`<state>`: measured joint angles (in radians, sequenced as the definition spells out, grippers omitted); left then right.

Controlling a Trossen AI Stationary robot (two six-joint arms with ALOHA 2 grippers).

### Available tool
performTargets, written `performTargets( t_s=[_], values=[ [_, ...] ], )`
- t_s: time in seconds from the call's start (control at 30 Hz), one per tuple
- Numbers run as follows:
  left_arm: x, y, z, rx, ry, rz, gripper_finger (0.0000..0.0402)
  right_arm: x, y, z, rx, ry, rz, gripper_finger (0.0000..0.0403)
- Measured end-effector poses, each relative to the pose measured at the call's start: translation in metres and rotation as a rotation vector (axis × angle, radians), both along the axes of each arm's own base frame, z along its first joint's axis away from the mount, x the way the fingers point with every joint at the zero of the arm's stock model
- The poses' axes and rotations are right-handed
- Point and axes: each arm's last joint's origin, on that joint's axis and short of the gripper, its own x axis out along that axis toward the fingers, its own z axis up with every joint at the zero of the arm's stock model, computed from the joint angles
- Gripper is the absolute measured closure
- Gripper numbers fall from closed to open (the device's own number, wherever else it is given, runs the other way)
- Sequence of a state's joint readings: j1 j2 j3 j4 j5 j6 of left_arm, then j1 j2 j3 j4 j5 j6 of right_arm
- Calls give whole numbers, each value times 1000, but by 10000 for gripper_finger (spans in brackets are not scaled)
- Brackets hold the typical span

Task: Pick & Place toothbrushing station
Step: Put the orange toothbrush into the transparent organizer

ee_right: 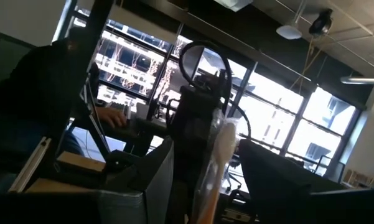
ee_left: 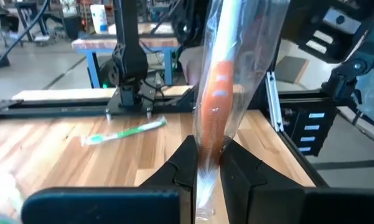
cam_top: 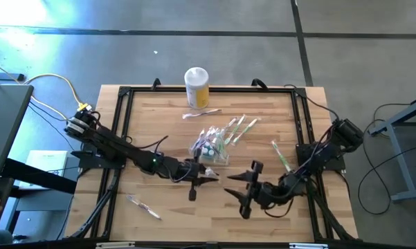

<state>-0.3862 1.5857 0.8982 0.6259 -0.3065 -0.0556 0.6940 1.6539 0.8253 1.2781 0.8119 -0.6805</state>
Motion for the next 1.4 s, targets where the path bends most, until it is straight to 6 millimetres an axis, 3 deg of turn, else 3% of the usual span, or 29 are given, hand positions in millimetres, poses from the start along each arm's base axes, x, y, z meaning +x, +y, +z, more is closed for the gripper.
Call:
performTargets(
  t_s=[0.23,0.43,0.67,0.8,1.03,1.4],
  values=[
    [-14,7,8,-27,114,31,368,-2,3,0,-8,4,6,227],
    [-40,20,21,-7,242,150,368,-1,-1,-1,11,20,-55,227],
    [-63,25,26,55,351,158,368,0,-2,-1,15,20,-59,227],
    [-77,34,20,121,466,231,368,0,-2,-1,15,22,-57,228],
    [-87,46,14,93,377,248,362,1,-2,-2,13,29,-57,228],
    [-84,103,-19,-59,331,176,365,1,-2,-3,8,33,-51,228]
  ],
)
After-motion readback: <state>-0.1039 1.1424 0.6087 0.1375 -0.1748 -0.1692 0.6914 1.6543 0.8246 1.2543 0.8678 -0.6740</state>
